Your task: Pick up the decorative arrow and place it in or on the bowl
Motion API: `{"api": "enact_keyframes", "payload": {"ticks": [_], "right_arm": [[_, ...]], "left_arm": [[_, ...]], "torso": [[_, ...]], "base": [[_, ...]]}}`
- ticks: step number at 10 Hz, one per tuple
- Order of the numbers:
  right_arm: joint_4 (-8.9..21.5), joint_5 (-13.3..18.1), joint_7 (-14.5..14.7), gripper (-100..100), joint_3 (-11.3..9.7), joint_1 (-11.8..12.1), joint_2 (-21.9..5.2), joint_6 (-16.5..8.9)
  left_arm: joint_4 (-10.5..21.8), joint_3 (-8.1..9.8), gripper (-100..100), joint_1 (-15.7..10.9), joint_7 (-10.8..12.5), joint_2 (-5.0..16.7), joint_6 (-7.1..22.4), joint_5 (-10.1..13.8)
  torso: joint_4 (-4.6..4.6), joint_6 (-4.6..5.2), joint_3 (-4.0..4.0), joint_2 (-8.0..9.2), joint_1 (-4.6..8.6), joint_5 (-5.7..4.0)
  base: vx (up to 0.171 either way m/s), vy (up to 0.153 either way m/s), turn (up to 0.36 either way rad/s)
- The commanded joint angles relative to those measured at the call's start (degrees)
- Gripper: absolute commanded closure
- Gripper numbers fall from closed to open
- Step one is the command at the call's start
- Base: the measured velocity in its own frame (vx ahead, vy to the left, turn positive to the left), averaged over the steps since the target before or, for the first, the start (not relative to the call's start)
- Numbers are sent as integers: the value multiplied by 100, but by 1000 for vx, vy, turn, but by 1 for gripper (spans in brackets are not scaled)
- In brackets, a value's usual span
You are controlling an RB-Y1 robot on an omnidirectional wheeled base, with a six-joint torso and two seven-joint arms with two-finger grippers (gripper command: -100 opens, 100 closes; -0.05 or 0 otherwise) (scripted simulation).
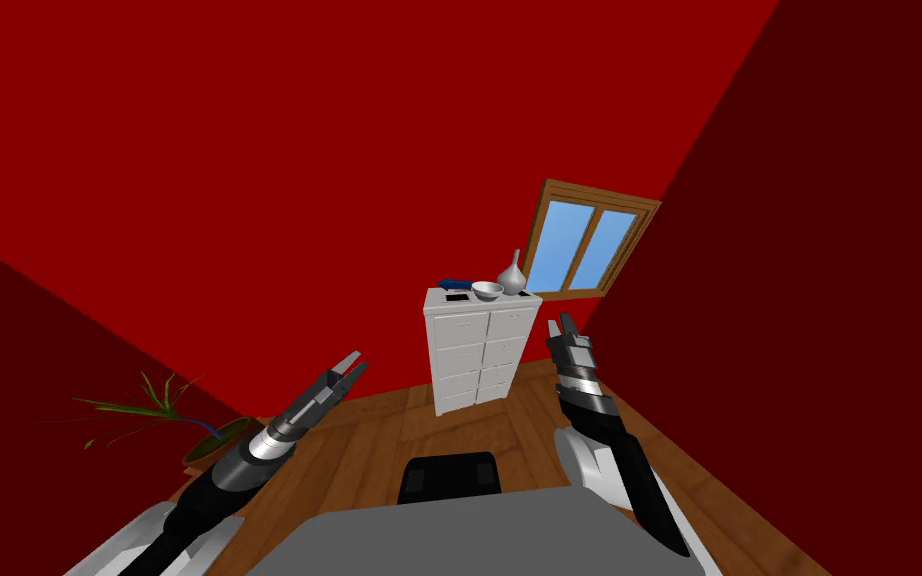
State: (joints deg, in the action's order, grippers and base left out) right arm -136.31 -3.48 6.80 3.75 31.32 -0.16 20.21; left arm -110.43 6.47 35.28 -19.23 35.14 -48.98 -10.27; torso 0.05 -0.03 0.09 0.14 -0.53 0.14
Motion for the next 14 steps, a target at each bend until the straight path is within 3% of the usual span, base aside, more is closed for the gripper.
{"api": "enact_keyframes", "payload": {"ticks": [1, 4, 6, 9, 11, 12, 13, 14], "right_arm": [[0, 0, 0, 0, 0, 0, 0, 0], [0, 0, 0, 0, 0, 1, 0, 0], [0, 0, 0, 0, 0, 1, 0, 0], [0, 0, 0, 0, 0, 1, 0, 0], [0, 0, 0, 0, 1, 1, 0, 0], [0, 0, 0, 0, 1, 2, 0, 0], [0, 0, 0, 0, 0, 0, 0, 0], [0, 0, 0, 0, 0, 1, 0, 0]], "left_arm": [[34, 18, -100, 21, -140, 163, -41, -11], [462, 123, -100, 205, -681, 741, -469, -255], [484, 123, -100, 205, -887, 977, -469, -255], [973, 232, -100, 380, -1437, 1541, -907, -523], [973, 232, -100, 380, -1685, 1840, -907, -523], [1230, 285, -100, 463, -1885, 2049, -1125, -668], [1230, 285, -100, 463, -2040, 2219, -1125, -668], [1230, 285, -100, 463, -2098, 2287, -1125, -668]], "torso": [[0, 0, 0, 0, 0, 0], [-3, -1, -8, -13, 3, -1], [-2, -1, -6, -11, -3, 1], [-5, -1, -14, -24, 8, -2], [-3, -2, -9, -17, -5, 2], [-6, -4, -16, -30, 14, -2], [-7, 4, -18, -31, 14, -3], [-7, 1, -18, -32, 12, -2]], "base": [[-39, 43, 2], [-65, 106, -282], [-53, 83, -76], [-57, 90, -314], [-51, 86, -87], [-35, 59, -275], [-45, 71, -302], [-28, 45, -27]]}}
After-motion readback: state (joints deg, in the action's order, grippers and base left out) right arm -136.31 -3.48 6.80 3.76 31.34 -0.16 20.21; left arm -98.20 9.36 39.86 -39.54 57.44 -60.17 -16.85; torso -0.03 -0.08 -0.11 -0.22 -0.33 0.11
